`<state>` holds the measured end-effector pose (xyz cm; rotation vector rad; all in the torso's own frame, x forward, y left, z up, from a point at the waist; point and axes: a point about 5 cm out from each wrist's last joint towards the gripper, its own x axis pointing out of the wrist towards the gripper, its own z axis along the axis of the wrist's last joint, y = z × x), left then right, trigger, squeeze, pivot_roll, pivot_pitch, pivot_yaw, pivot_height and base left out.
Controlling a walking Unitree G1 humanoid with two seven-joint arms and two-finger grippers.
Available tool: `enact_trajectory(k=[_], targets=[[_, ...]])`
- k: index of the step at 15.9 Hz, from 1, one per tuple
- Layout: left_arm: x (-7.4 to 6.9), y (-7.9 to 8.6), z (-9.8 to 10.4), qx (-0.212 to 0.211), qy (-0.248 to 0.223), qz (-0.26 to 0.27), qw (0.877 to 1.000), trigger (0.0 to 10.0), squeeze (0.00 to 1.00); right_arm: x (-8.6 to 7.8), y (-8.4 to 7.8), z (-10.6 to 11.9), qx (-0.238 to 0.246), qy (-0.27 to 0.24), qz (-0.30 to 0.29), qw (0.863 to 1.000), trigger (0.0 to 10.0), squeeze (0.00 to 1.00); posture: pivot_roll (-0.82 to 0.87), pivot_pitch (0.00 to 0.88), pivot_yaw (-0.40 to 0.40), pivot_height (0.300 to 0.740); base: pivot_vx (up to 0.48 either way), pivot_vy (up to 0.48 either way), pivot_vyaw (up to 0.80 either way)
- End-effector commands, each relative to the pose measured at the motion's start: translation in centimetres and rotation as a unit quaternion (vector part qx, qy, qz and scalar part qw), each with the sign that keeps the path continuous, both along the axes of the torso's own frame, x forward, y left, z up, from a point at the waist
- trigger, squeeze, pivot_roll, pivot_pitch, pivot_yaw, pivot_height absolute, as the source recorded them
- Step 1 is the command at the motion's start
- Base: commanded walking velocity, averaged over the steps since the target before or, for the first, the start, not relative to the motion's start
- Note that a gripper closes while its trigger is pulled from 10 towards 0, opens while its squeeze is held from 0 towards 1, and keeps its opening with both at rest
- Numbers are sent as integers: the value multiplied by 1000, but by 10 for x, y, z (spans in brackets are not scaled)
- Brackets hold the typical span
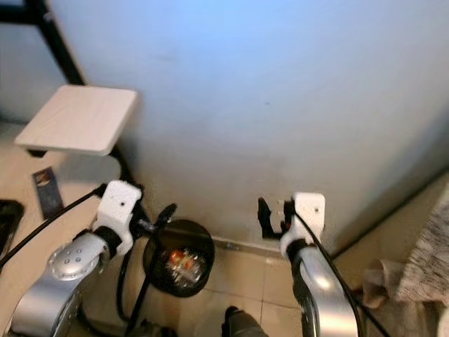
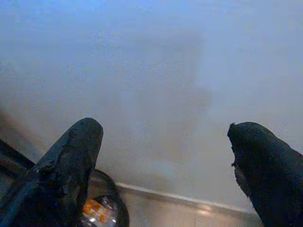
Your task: Clean up the room
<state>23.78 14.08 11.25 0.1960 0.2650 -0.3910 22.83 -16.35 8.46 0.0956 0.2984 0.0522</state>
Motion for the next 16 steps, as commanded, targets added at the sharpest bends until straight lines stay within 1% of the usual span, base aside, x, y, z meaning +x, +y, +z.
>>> enact_trajectory(k=[1, 5, 8, 12, 16], targets=[[-1, 8, 2, 4, -2, 23, 1000, 10000, 0, -1, -1, 4, -7, -2, -3, 1000, 10000, 1000, -101, 36, 27, 740, 0, 0, -756], [-3, 16, 4, 5, -11, 45, 999, 10000, 0, -1, -1, 6, -16, 2, -5, 1000, 10000, 1000, -93, 21, 16, 740, 0, 0, -763], [-3, 19, 3, 6, -8, 55, 998, 10000, 0, 0, -3, 6, -20, 5, -14, 1000, 10000, 1000, -89, 9, 14, 740, 0, 0, -763], [-3, 17, 2, 13, -11, 45, 999, 10000, 0, 0, -5, 5, -16, 11, -42, 999, 10000, 1000, -95, 0, 21, 740, 0, 0, -763], [-1, 16, 2, 13, -14, 44, 999, 10000, 0, 2, -5, 7, -16, 7, -45, 999, 10000, 1000, -99, 0, 27, 740, 0, 0, -759]])
